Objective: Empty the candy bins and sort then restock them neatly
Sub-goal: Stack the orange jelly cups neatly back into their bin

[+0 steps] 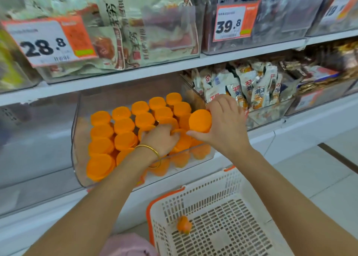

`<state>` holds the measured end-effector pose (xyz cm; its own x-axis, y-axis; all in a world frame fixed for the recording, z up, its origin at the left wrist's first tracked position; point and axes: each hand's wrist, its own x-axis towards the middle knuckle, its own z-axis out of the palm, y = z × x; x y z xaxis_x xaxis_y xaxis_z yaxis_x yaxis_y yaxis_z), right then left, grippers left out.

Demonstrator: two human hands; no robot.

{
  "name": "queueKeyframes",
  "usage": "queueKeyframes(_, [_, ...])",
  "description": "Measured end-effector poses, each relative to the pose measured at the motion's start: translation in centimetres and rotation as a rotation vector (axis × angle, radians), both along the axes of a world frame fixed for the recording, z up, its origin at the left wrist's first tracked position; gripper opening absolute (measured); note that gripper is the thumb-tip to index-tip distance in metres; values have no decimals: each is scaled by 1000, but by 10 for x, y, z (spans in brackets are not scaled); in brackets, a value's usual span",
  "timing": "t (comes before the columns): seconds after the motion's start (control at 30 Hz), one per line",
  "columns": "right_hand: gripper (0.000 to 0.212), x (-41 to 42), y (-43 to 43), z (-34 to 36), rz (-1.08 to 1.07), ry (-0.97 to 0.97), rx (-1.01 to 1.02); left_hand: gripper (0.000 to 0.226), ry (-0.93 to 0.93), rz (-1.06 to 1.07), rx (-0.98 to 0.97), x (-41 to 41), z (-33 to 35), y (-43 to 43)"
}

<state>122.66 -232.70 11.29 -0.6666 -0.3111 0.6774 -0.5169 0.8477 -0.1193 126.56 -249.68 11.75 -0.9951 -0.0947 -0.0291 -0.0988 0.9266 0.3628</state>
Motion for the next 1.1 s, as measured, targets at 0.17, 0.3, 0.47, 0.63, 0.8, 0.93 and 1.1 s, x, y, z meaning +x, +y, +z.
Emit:
queueKeyframes(0.17, [78, -11, 4, -4, 36, 65, 85, 31, 13, 34, -260, -2, -4, -4])
queueKeyframes(0.3, [78, -12, 5, -6, 82, 81, 85, 33, 326, -42, 163, -9, 12, 2])
queueKeyframes(0.47, [78, -14, 9, -9, 139, 75, 66, 12, 40, -229, 674, -20, 22, 17])
queueKeyframes(0.63, [78, -17, 20, -8, 249, 26, -38, 17, 73, -131, 699, -27, 23, 12])
queueKeyframes(0.8, [46, -20, 29, -10, 293, -79, -233, 28, 139, -108, 372, -32, 19, 12])
queueKeyframes(0.93, [33, -24, 34, -12, 249, -151, -304, 31, 104, -149, 135, -35, 12, 27])
queueKeyframes(1.1, [32, -17, 36, 0, 236, -281, -519, 21, 145, -61, -6, -37, 0, 33])
